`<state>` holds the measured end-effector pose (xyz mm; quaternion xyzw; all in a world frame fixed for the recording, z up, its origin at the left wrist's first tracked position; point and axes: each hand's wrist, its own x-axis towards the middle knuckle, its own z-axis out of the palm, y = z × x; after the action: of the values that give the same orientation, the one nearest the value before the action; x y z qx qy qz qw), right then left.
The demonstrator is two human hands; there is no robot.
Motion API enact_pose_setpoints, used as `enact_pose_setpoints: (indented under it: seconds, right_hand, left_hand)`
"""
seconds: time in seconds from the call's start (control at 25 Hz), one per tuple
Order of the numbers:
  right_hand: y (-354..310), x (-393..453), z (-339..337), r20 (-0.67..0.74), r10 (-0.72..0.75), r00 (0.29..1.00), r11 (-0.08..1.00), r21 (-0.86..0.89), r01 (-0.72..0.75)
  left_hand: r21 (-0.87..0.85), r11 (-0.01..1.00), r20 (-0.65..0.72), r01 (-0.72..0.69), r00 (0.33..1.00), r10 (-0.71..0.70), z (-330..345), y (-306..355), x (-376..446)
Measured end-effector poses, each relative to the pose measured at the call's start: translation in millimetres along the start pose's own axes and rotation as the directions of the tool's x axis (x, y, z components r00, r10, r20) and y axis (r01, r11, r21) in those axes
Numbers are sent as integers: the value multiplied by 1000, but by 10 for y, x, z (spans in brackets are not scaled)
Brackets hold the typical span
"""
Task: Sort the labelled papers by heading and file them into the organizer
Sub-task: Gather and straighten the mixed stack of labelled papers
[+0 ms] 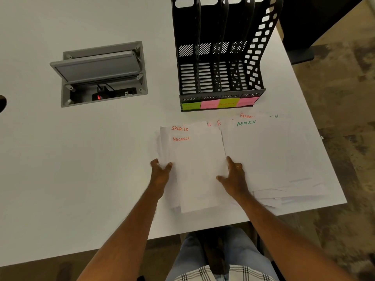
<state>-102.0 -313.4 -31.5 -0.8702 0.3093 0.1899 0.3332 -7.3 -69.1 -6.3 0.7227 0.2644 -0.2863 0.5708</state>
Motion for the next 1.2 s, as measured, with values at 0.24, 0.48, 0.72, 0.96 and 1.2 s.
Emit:
enact_pose_setpoints:
  seconds: [0.24,0.48,0.72,0.96,1.2]
  right_hand:
    - [-214,-16,145,67,-108,992,993,61,104]
    - [-91,29,-54,-3,-13,1000,901,433,13]
    - [-17,78,-223,23,139,990,832,539,-130]
    - [-56,71,-283,58,95,994,825,554,-111]
    - [-32,17,-336,158,103,982,746,640,-181]
  left_hand:
    - [-51,998,163,21,987,-13,36,-123,26]
    - [-148,982,109,114,989,-99,-187,-43,133]
    - [-289,951,365,113,931,0,-670,253,132]
    - [-427,888,363,173,932,-7,-755,470,88]
    - [-411,901,303,140,953,-10,-746,600,37]
